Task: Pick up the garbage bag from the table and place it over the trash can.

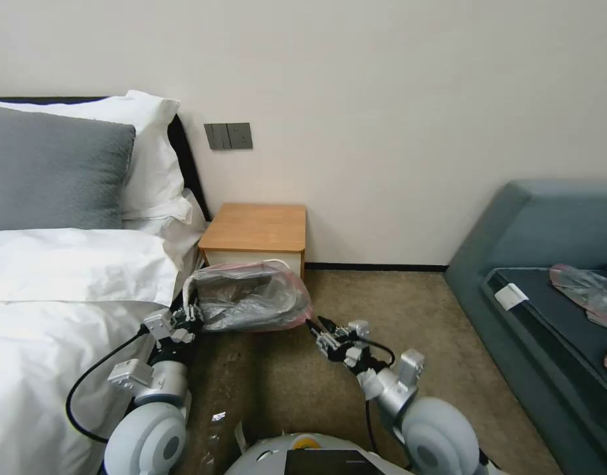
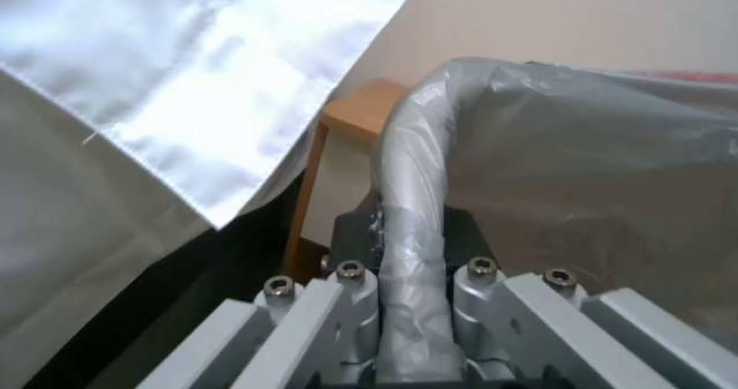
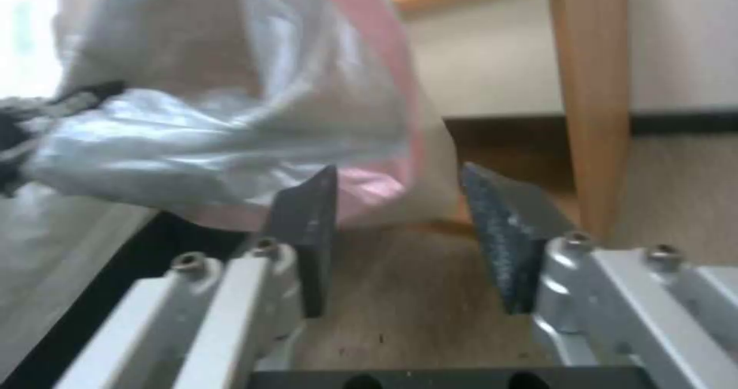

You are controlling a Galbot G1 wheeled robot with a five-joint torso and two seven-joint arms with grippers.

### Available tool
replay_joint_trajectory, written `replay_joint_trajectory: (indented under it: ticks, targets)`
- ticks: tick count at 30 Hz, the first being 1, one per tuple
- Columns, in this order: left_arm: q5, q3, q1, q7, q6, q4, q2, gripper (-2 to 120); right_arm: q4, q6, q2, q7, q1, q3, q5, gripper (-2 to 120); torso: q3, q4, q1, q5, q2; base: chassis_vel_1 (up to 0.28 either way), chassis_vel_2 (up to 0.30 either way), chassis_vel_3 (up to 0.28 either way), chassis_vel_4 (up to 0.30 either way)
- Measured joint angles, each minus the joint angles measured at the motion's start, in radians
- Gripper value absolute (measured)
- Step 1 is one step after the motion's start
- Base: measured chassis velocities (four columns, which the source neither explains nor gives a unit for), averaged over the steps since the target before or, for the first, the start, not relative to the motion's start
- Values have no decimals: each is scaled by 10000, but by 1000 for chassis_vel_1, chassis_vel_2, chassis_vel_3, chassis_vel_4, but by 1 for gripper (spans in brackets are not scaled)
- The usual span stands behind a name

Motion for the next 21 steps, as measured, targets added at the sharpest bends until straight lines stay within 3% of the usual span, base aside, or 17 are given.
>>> replay_joint_trajectory:
  ticks: [2, 5, 14, 21]
  targets:
    - [0, 14, 9, -35, 16, 7, -17, 5, 6, 269, 24, -191, -83, -14, -225, 52, 0, 1, 0, 0, 0, 0, 0, 0, 0]
    - [2, 134, 69, -58, 81, -3, -60, 5, 41, 1158, 116, -406, 56, -83, -882, 68, 0, 1, 0, -2, 0, 0, 0, 0, 0]
    - [-230, 116, 202, -98, 269, -146, 147, 5, -561, 2435, 756, -577, 1025, -206, -2454, 98, 1, 1, 0, 0, 0, 0, 0, 0, 0]
    - [-393, 77, 246, -166, 494, -350, 193, 5, -1239, 2763, 1467, -1099, 1256, -532, -3020, 100, 0, 2, 0, 0, 0, 0, 0, 0, 0]
